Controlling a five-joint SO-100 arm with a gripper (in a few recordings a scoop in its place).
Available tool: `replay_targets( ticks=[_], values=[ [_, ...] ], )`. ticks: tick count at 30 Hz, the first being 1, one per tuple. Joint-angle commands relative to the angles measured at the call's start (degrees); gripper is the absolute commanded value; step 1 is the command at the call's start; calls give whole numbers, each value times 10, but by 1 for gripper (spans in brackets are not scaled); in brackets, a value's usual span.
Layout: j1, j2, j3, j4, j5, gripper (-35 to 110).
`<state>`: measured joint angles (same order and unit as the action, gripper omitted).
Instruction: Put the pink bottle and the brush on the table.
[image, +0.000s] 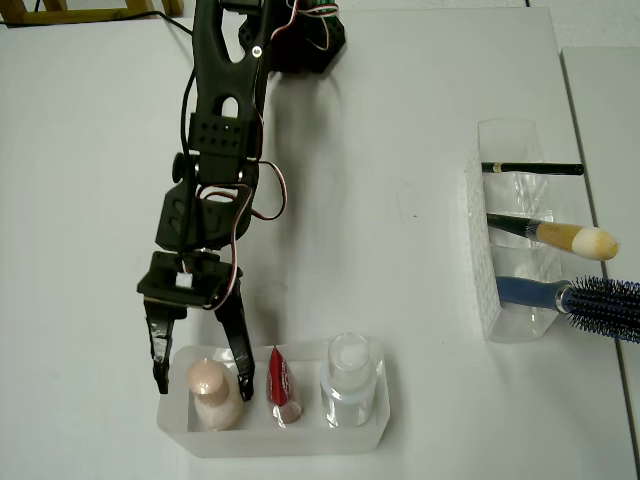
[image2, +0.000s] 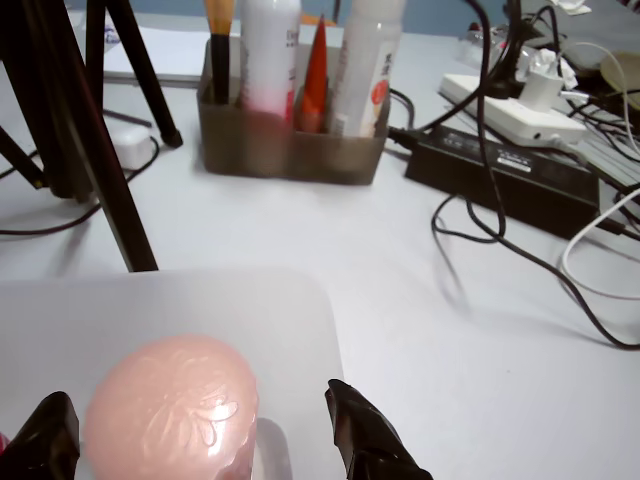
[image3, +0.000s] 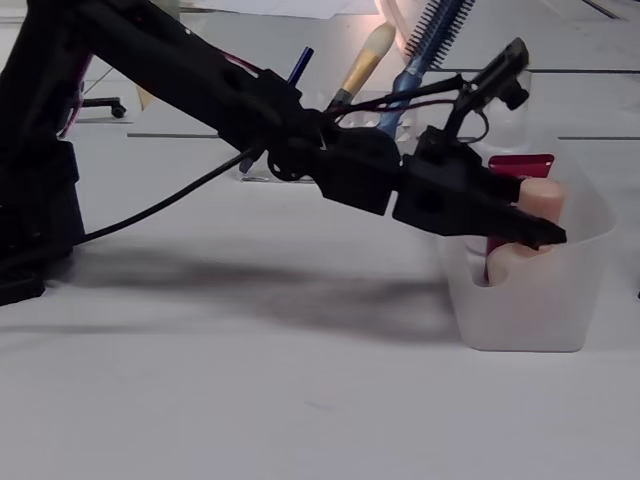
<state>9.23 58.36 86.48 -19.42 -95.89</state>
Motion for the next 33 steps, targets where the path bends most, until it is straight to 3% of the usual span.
replay_targets(
  ticks=[1,33],
  values=[
    [-3,6,-33,-20,-5,40],
    [-1,-49,-76,-49,-27,24]
  ],
)
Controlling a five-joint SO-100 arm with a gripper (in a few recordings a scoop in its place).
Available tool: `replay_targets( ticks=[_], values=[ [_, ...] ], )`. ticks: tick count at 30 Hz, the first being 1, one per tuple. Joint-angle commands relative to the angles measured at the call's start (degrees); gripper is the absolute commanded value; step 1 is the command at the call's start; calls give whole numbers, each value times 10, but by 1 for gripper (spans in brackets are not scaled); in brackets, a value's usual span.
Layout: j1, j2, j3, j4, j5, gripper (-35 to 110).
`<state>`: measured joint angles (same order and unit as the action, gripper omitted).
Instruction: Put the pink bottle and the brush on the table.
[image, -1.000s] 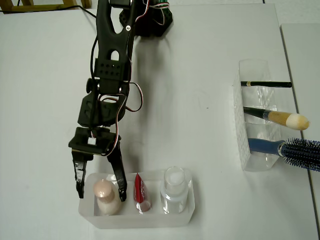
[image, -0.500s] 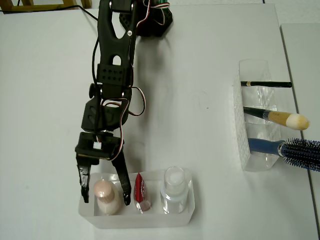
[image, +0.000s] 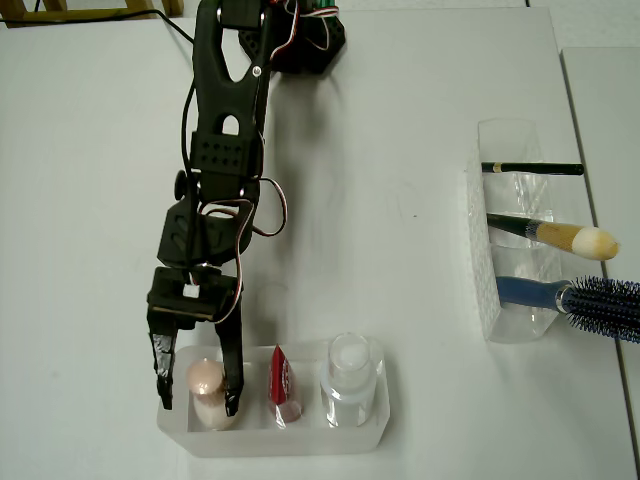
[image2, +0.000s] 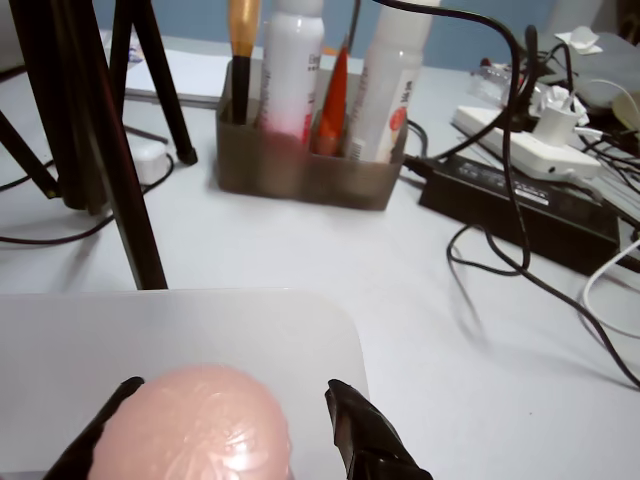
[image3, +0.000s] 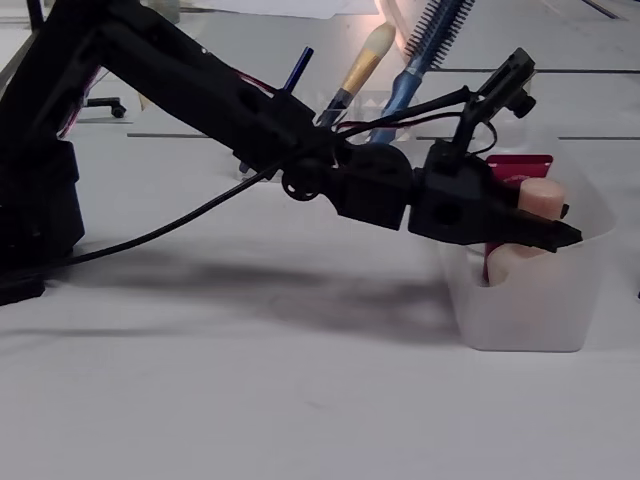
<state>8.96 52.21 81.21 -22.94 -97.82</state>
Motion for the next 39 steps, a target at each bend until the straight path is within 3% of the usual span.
replay_targets(
  ticks=[1,11,23,39],
  values=[
    [2,12,-24,-14,-8,23],
    [0,6,-24,-25,-8,18],
    [0,2,-22,-33,-8,0],
    [0,87,28,-18,26,0]
  ],
)
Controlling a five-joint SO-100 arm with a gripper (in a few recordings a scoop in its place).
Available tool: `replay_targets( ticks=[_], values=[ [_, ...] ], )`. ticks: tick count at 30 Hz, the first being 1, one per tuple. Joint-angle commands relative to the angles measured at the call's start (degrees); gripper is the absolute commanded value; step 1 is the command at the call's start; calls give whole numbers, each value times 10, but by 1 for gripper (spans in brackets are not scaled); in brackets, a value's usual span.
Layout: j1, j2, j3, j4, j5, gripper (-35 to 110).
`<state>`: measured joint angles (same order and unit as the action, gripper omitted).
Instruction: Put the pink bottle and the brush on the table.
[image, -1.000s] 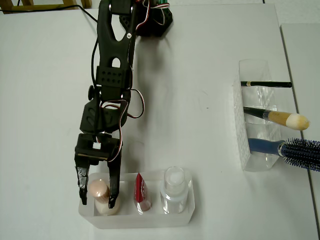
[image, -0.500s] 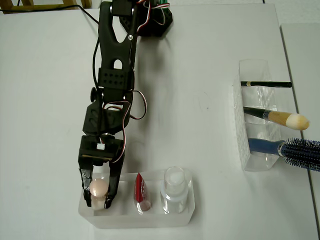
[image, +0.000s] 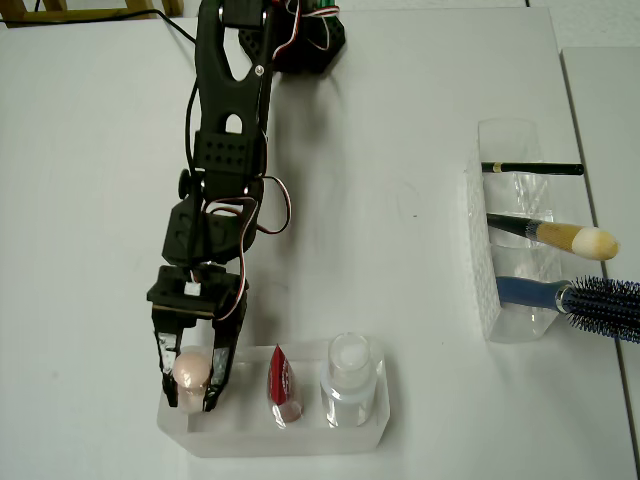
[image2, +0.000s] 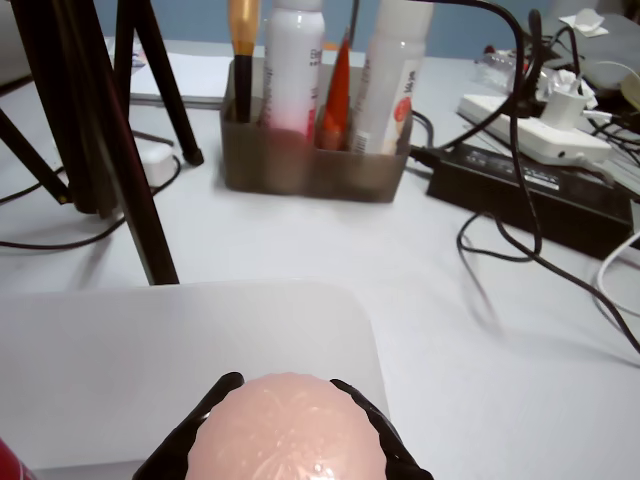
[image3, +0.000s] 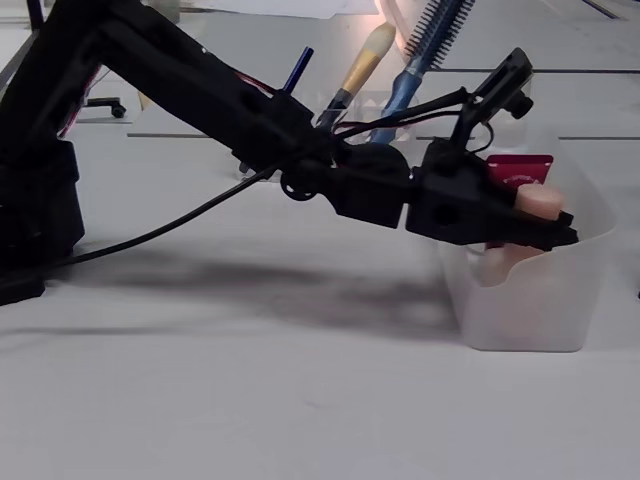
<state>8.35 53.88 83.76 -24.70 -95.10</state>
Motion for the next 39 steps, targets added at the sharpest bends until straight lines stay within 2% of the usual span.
replay_targets(
  ticks=[1,23,39],
  values=[
    [6,80,4,5,3,0],
    [-21,276,21,168,4,0],
    [-18,504,240,215,-9,0]
  ],
)
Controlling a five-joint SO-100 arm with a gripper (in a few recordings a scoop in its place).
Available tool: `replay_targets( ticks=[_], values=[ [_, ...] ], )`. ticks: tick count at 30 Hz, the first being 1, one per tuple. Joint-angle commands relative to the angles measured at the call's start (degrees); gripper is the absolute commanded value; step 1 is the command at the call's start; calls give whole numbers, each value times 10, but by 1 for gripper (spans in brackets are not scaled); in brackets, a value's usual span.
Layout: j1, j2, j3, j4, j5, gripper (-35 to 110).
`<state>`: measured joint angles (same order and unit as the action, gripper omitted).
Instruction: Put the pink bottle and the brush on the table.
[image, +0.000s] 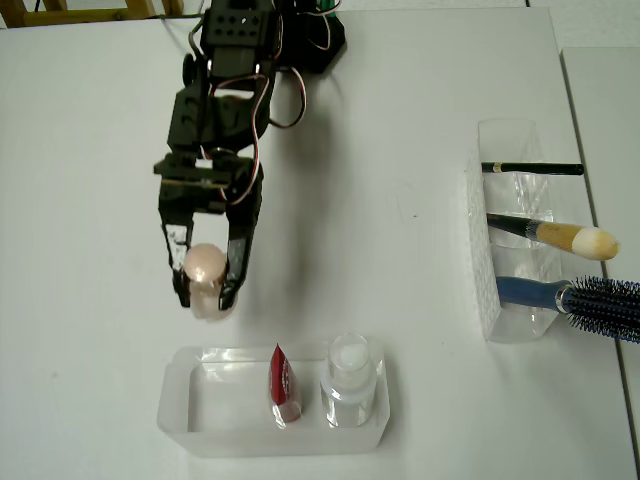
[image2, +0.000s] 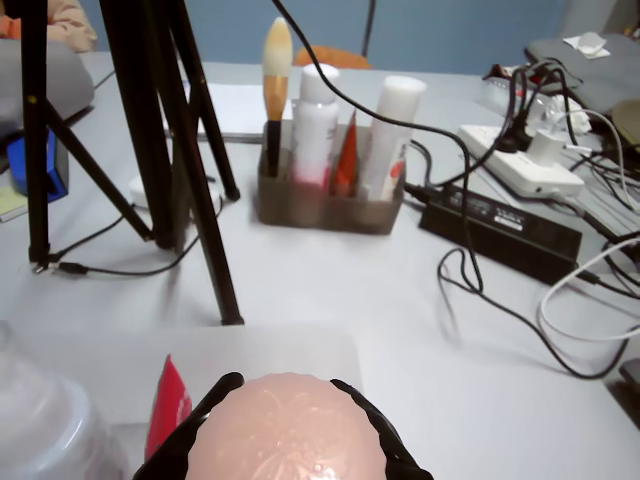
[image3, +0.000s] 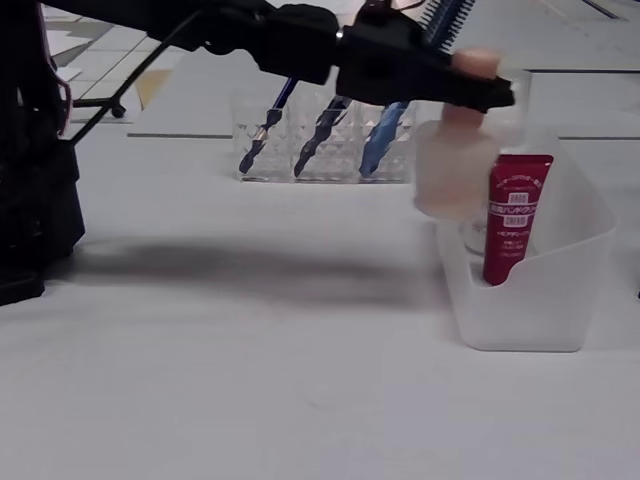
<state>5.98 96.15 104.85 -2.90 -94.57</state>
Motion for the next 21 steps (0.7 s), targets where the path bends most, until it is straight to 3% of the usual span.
replay_targets(
  ticks=[1,21],
  values=[
    [8,95,43,1,-17,0],
    [104,388,334,39,-75,0]
  ],
)
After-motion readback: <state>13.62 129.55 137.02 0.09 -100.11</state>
